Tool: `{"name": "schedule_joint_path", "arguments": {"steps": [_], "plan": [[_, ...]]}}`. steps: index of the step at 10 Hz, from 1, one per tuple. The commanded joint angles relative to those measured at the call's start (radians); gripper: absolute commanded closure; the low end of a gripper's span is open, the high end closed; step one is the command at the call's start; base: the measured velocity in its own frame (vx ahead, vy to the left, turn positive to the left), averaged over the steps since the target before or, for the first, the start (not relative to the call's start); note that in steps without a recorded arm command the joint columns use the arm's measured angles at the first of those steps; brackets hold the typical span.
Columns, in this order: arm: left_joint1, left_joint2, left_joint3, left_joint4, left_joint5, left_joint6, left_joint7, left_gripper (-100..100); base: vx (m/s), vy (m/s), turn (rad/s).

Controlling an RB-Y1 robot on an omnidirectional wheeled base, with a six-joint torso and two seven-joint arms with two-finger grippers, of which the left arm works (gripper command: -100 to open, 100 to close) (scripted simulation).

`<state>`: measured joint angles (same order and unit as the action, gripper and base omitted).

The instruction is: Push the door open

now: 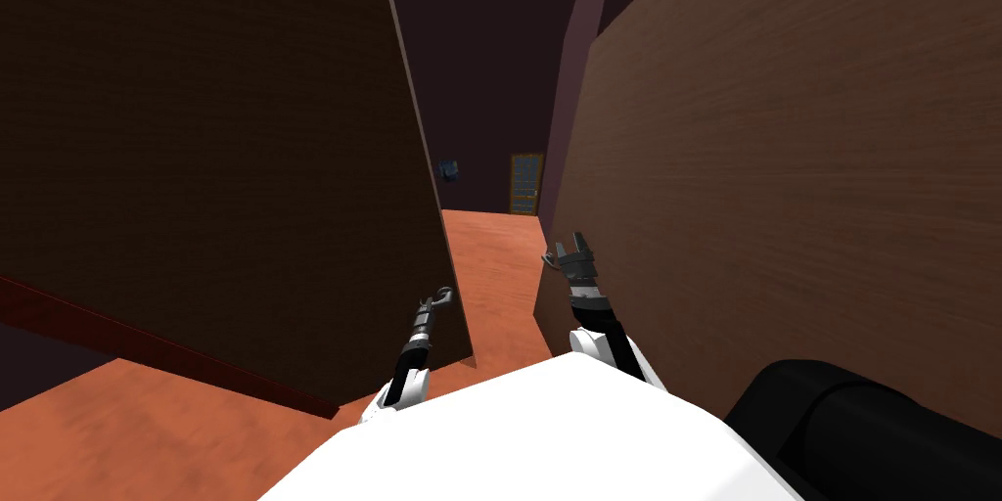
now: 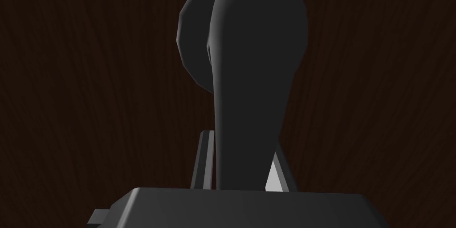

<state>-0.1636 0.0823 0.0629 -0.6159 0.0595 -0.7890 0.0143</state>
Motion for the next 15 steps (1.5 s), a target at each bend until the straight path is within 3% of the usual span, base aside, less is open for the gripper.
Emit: {"name": "schedule_joint_path", "arguments": {"steps": [1, 4, 6, 8, 15], "plan": [[-0.003, -0.004, 0.015, 0.002, 0.008, -0.005, -0.006, 100, 0.153, -0.12, 0.077], [-0.002, -0.014, 0.038, 0.004, 0.02, -0.006, -0.016, 100, 0.156, -0.093, 0.063], [-0.006, 0.006, 0.057, 0.02, 0.029, -0.014, -0.026, 100, 0.087, -0.011, 0.049], [-0.007, 0.009, 0.073, 0.019, 0.038, -0.016, -0.042, 100, 0.19, -0.035, 0.063], [-0.015, 0.005, 0.148, 0.014, 0.078, -0.025, -0.118, 100, 0.226, -0.004, 0.07]]}}
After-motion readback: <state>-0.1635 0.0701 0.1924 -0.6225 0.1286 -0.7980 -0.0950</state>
